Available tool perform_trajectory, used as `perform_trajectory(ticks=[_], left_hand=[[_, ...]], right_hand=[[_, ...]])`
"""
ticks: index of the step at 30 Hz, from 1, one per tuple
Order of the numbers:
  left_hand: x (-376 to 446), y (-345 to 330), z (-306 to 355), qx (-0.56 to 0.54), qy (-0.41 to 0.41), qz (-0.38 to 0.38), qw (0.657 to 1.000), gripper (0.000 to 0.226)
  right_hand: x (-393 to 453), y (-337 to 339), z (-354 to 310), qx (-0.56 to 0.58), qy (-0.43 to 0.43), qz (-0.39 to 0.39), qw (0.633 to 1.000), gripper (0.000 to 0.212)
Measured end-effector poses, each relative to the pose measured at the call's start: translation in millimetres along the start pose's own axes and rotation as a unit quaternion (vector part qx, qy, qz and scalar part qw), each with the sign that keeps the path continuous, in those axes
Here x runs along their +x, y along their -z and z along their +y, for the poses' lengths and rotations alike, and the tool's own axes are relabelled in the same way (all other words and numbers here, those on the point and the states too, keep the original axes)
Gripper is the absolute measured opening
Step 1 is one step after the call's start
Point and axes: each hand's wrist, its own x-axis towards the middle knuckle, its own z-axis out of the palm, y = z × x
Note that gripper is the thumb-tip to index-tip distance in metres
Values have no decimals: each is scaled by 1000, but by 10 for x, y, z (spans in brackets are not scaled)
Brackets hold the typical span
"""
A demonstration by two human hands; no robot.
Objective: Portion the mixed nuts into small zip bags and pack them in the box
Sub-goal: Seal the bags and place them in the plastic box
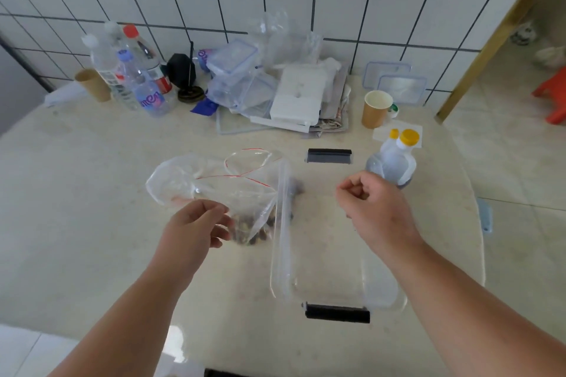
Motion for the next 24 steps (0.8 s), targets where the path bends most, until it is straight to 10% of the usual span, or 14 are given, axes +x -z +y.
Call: perform_trajectory(ticks=[18, 24], left_hand=[[1075, 566, 166, 106, -24, -125, 986, 28], [1082, 427, 213, 158, -38, -61, 985, 15]], right_hand=[[91, -1217, -557, -48, -62, 29, 996, 11], [161, -1188, -620, -120, -55, 4, 991, 18]])
